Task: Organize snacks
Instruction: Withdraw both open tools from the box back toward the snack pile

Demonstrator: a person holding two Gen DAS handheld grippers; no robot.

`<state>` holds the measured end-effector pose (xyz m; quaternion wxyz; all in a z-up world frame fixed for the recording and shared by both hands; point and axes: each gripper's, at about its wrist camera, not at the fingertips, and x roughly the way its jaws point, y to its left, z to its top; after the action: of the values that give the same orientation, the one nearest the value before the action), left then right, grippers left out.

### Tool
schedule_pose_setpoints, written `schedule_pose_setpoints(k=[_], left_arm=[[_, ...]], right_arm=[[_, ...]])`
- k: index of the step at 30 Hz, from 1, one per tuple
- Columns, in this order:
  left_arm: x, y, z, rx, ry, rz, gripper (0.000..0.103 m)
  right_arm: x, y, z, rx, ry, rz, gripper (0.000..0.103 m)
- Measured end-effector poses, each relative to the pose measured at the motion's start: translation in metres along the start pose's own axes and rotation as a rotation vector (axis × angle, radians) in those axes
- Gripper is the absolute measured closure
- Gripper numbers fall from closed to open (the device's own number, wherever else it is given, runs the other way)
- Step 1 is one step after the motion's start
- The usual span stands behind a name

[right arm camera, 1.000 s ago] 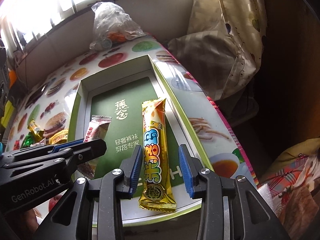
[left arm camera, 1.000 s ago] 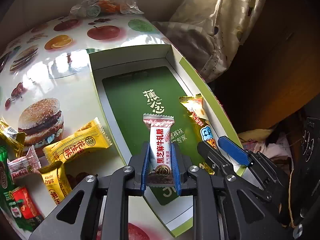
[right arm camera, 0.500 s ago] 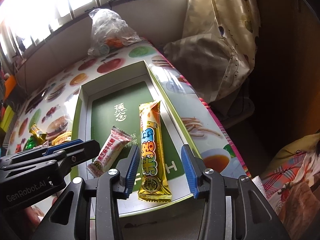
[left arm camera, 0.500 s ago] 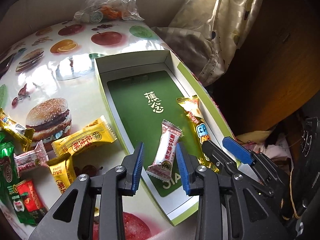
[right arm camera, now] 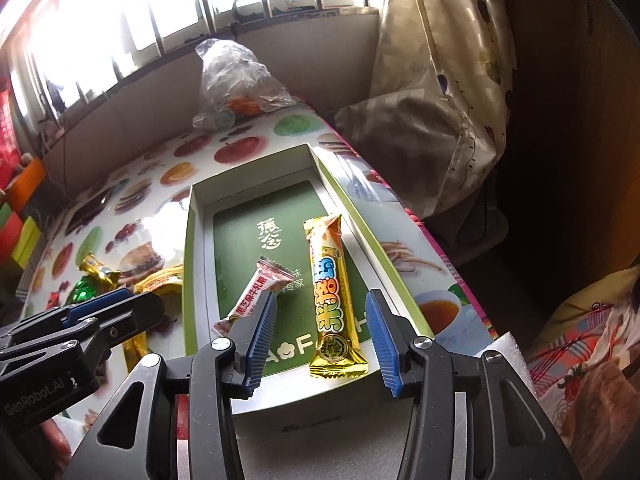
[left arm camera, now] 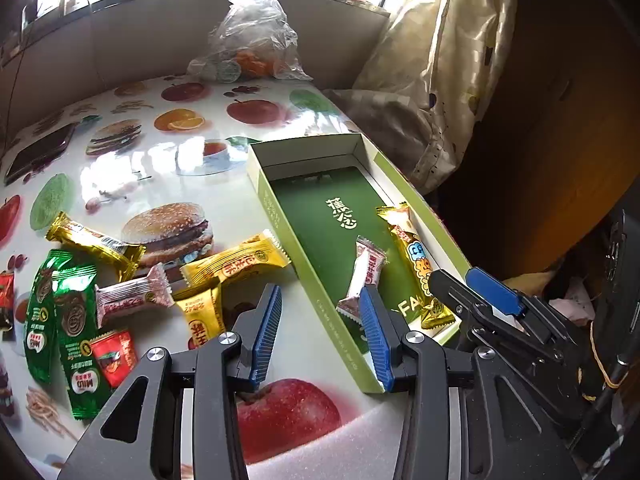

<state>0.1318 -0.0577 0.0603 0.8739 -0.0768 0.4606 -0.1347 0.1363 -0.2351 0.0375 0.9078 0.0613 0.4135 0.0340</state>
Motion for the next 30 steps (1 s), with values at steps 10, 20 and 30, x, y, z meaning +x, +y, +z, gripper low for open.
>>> schedule_pose_setpoints(k=[10, 20, 30], left_arm=[[-0.031, 0.027, -0.022, -0.024, -0.051, 0.069, 0.061], [-0.052, 0.057, -0.045, -0.040, -0.087, 0.137, 0.061], [-0.068, 0.102, -0.064, -0.126, -0.113, 0.193, 0.061]], right_arm=[[-0.021, 0.033, -0.012, -0.045, -0.041, 0.050, 0.057], [-0.026, 0.072, -0.027, -0.106, -0.047, 0.130, 0.057], [-0.017, 0.099, -0.038, -0.146, -0.015, 0.181, 0.057]])
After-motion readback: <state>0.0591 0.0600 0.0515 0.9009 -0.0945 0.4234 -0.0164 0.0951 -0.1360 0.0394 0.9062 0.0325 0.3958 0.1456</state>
